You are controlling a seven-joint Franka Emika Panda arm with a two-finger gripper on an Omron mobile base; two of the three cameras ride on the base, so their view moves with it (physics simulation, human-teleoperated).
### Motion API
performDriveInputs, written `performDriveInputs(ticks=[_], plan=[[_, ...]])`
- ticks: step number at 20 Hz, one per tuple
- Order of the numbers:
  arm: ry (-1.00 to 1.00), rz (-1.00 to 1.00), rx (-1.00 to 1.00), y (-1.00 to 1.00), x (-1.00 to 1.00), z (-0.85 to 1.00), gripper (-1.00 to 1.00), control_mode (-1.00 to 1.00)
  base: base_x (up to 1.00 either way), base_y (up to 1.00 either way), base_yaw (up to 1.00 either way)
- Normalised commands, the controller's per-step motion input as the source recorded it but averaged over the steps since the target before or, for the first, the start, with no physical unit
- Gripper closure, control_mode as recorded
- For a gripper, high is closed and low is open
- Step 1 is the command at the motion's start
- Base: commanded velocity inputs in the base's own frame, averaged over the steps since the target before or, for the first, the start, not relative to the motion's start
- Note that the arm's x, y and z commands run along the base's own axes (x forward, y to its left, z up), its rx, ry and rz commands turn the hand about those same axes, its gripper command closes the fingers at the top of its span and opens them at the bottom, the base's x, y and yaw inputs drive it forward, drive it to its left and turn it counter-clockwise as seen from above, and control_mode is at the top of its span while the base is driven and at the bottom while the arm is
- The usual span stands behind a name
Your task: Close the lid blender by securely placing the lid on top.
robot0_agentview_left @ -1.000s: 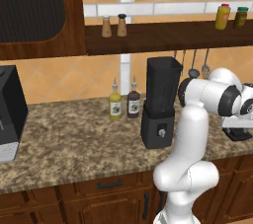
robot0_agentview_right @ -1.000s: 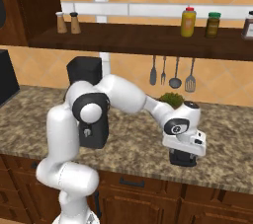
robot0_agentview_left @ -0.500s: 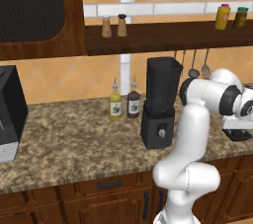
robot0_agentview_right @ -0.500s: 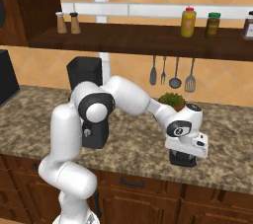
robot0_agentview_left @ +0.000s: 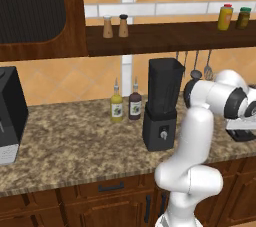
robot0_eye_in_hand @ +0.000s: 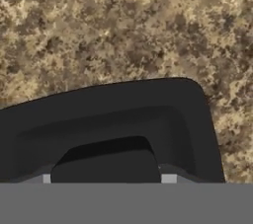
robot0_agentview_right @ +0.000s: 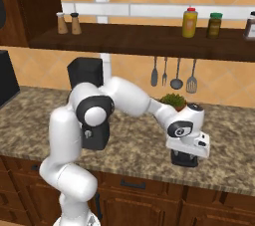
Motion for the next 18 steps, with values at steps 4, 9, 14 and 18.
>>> performDriveInputs(ticks=[4,9,14,18], plan=[[-0.08,0.00,0.00,0.14,-0.09,0.99,1.00,-1.00,0.00,0.00,0.00],[-0.03,0.00,0.00,0.27,-0.02,1.00,1.00,-1.00,0.00,0.00,0.00],[-0.08,-0.03,0.00,0.41,-0.29,0.39,1.00,-1.00,0.00,0.00,0.00],[-0.19,-0.01,0.00,0.30,-0.61,0.49,1.00,-1.00,0.00,0.00,0.00]])
